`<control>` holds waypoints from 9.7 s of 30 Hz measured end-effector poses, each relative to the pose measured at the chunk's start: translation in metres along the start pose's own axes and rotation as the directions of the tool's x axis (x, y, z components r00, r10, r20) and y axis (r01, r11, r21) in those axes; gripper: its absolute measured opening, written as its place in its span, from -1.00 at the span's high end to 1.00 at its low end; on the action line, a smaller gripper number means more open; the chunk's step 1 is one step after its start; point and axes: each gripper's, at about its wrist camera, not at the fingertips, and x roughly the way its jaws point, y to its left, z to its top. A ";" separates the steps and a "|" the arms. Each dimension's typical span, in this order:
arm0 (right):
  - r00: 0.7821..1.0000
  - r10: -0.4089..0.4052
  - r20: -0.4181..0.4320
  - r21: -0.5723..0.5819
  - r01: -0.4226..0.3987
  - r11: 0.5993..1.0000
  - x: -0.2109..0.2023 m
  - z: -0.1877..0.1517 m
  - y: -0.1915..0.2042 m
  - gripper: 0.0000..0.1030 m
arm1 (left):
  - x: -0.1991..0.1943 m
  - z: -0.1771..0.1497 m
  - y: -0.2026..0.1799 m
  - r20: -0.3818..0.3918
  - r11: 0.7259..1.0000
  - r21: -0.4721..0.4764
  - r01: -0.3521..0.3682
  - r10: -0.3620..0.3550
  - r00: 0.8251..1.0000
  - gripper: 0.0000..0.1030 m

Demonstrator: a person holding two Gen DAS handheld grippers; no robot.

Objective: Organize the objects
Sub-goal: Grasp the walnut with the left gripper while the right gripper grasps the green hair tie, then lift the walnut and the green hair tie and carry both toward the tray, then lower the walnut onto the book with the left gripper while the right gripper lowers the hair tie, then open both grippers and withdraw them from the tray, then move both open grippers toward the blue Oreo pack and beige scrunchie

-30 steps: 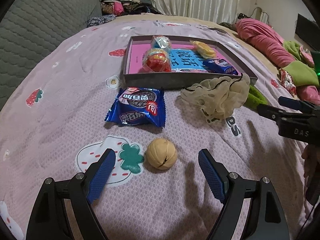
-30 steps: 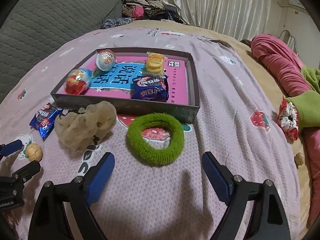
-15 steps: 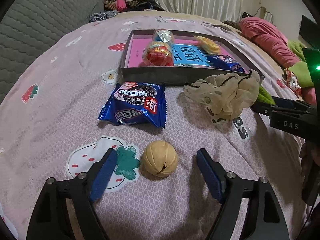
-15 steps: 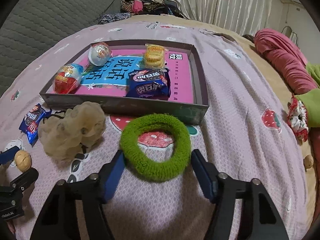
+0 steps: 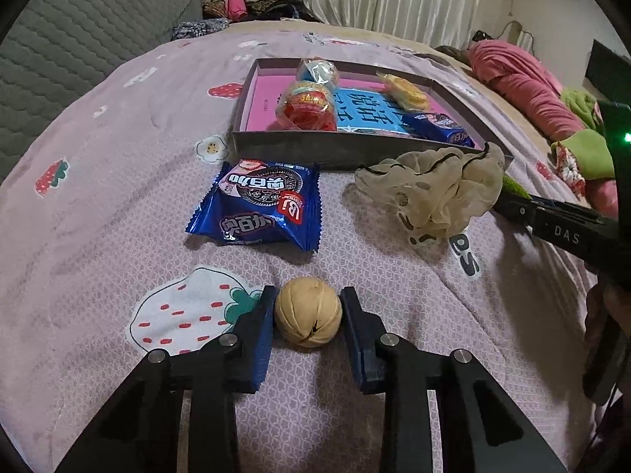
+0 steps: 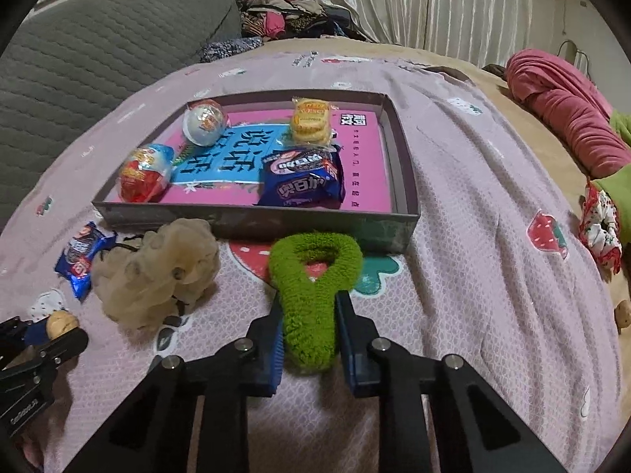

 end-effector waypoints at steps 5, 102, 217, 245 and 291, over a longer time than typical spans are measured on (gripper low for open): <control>1.000 0.025 0.002 -0.010 -0.025 1.000 -0.006 -0.006 0.006 0.53 | -0.002 -0.001 0.000 0.001 1.000 -0.004 0.009 -0.009 1.000 0.37; 0.977 0.118 0.180 -0.039 -0.113 0.993 -0.165 -0.034 0.030 0.54 | -0.114 0.026 -0.047 0.160 1.000 0.027 0.008 -0.012 0.987 0.36; 0.991 0.005 0.134 0.091 -0.017 0.996 0.064 0.091 -0.042 0.17 | 0.127 0.176 -0.091 0.130 0.979 0.175 -0.105 0.083 0.988 -0.26; 0.987 0.002 0.161 0.097 -0.018 0.995 0.012 0.090 -0.036 -0.26 | 0.063 0.175 -0.068 0.185 0.988 0.099 -0.121 0.101 0.977 -0.65; 0.953 -0.008 0.303 -0.022 0.015 1.000 -0.185 0.071 0.053 -0.72 | -0.158 0.122 0.000 0.294 0.990 0.000 -0.140 0.134 0.946 -1.00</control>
